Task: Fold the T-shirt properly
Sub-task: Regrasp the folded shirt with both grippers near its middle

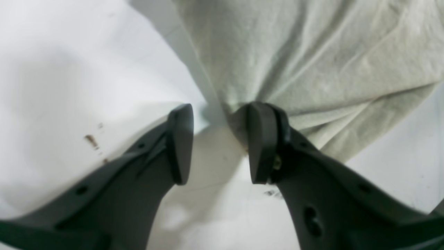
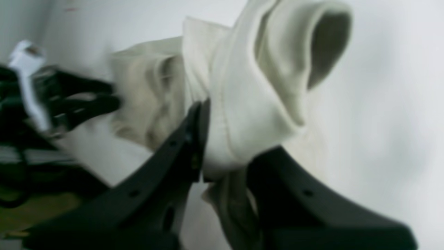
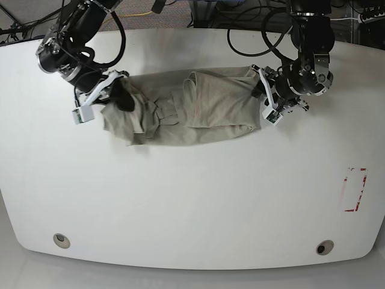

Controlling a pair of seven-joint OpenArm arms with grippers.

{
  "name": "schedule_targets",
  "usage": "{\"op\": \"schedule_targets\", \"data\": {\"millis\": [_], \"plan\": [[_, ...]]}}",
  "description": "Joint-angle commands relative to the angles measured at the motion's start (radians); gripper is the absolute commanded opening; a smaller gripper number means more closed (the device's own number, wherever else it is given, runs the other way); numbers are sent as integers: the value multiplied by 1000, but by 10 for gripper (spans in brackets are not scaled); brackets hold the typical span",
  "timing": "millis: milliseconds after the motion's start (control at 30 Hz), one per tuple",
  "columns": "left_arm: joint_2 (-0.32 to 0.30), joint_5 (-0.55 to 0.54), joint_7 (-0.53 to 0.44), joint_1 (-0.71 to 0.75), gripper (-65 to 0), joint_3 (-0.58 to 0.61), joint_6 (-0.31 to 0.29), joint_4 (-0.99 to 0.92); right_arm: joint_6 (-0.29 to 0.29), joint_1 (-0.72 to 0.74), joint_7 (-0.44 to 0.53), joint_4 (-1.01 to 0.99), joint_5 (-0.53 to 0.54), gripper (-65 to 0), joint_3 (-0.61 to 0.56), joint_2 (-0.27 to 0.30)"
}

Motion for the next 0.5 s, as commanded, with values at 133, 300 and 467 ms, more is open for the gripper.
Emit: {"op": "schedule_targets", "data": {"millis": [133, 300, 467], "plan": [[1, 0, -7, -7, -413, 0, 5, -1, 3, 0, 18, 19, 26, -650, -125, -75], [1, 0, -7, -9, -413, 0, 5, -7, 3, 14, 18, 18, 3, -650, -171, -87], [1, 0, -7, -10, -413, 2, 5, -10, 3, 63, 18, -15, -28, -650, -231, -87]]}}
